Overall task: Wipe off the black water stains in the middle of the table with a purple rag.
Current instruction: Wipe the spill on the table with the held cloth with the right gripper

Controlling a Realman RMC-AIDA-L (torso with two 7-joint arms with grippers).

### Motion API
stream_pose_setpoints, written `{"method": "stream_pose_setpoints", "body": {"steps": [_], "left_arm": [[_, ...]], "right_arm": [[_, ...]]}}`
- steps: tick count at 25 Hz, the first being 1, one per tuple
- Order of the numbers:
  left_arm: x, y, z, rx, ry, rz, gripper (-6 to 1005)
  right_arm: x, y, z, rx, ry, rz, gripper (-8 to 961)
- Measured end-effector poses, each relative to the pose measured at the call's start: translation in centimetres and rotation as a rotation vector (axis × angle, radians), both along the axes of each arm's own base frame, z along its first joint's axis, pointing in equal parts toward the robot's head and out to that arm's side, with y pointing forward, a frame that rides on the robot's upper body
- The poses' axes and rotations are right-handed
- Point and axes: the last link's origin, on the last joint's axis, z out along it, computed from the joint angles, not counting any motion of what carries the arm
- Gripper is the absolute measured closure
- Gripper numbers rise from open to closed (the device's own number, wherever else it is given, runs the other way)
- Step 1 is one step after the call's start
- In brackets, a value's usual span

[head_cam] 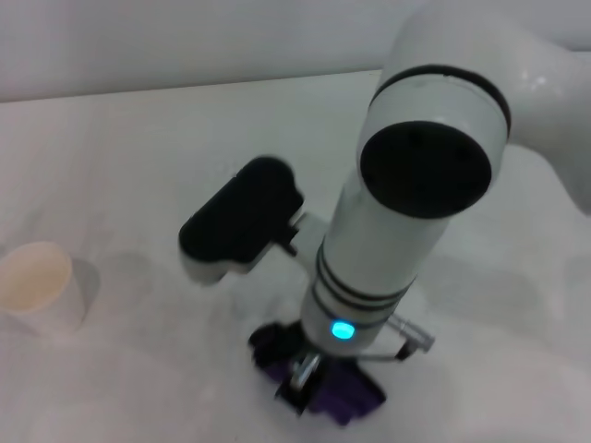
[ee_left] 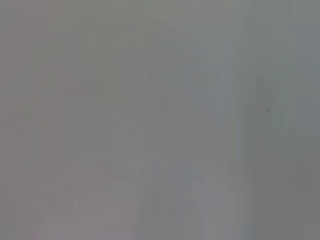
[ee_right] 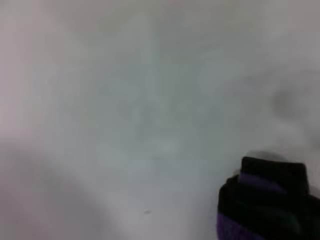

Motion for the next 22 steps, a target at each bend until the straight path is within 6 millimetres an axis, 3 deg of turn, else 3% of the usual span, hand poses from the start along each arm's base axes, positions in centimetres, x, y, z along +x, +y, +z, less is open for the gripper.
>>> {"method": "stream_pose_setpoints", "body": {"steps": [8, 12, 22], "left_arm": [[0.2, 0.3, 0.0, -0.002, 0.0, -0.007, 114], [0.2, 0.3, -0.1, -0.002, 0.0, -0.007, 114], [0.1, 0.1, 0.0, -0.001, 0.0, -0.004, 113]], "right_arm": [[-0.3, -3.2, -1.9, -0.169, 0.107, -0.063, 865], [-1.2, -3.4, -2.0, -0.191, 0.146, -0.037, 866], [-0.7, 1.6, -1.5, 0.0, 0.086, 0.058, 857]]}}
